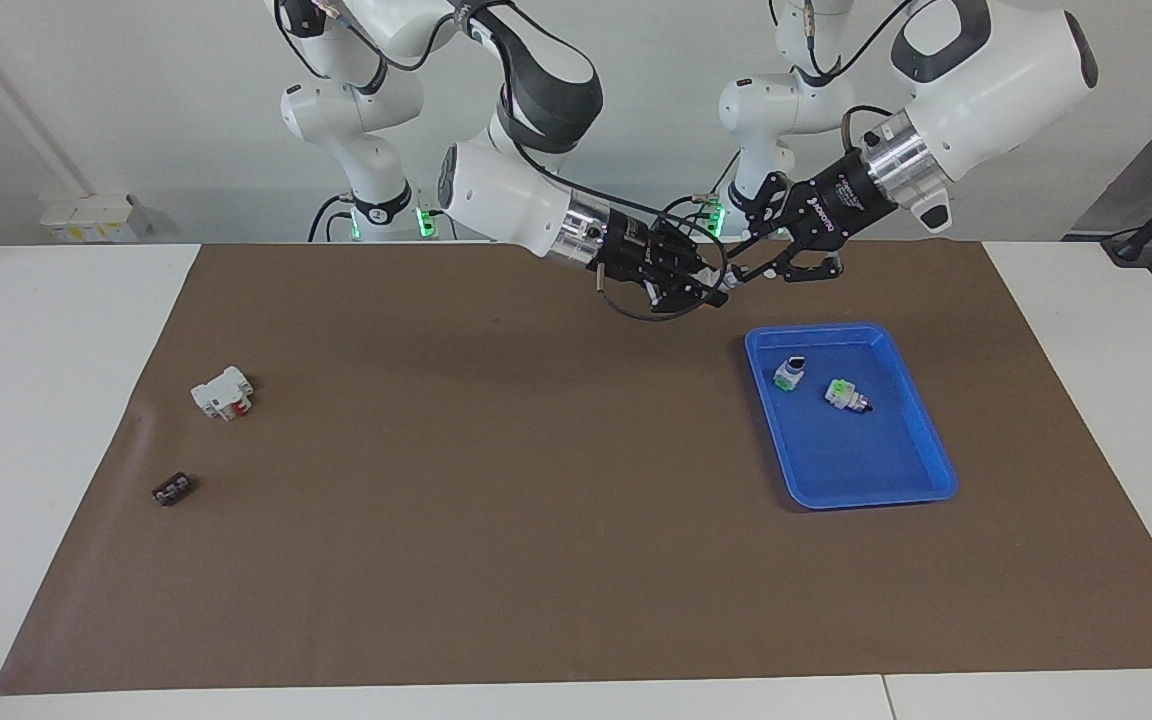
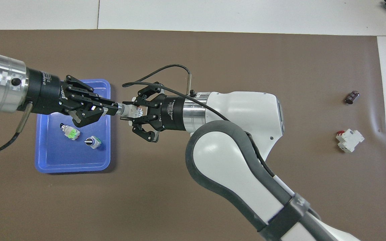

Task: Turn and place switch with both arms
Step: 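Hold the switch with the right gripper while the left gripper reaches it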

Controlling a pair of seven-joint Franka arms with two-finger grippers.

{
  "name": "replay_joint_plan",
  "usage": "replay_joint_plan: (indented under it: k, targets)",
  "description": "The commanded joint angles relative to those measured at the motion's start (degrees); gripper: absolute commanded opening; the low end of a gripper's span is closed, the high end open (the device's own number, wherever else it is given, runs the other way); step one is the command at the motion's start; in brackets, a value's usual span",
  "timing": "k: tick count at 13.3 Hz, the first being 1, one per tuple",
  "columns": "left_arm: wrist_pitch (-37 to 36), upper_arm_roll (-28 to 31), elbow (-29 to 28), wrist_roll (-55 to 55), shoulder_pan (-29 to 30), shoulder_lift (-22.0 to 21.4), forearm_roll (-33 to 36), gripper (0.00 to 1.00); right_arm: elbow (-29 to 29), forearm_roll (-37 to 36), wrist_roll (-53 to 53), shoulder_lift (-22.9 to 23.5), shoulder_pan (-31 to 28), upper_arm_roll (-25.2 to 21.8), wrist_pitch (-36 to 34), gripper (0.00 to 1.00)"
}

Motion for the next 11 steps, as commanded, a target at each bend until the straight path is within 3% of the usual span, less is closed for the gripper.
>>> replay_joint_plan:
  k: [1,11]
  targets:
    - [-0.7,0.2,-0.5,0.1,-0.2,-0.9,-0.8,0.0,-1.7,0.1,-1.3,-1.5,-0.1,0.0,0.9,0.0]
    - [-4.8,-0.4,-1.2,26.4,-0.5,-4.1,-0.9,0.0,-1.7,0.1,-1.6,-1.4,-0.1,0.0,1.0,0.0]
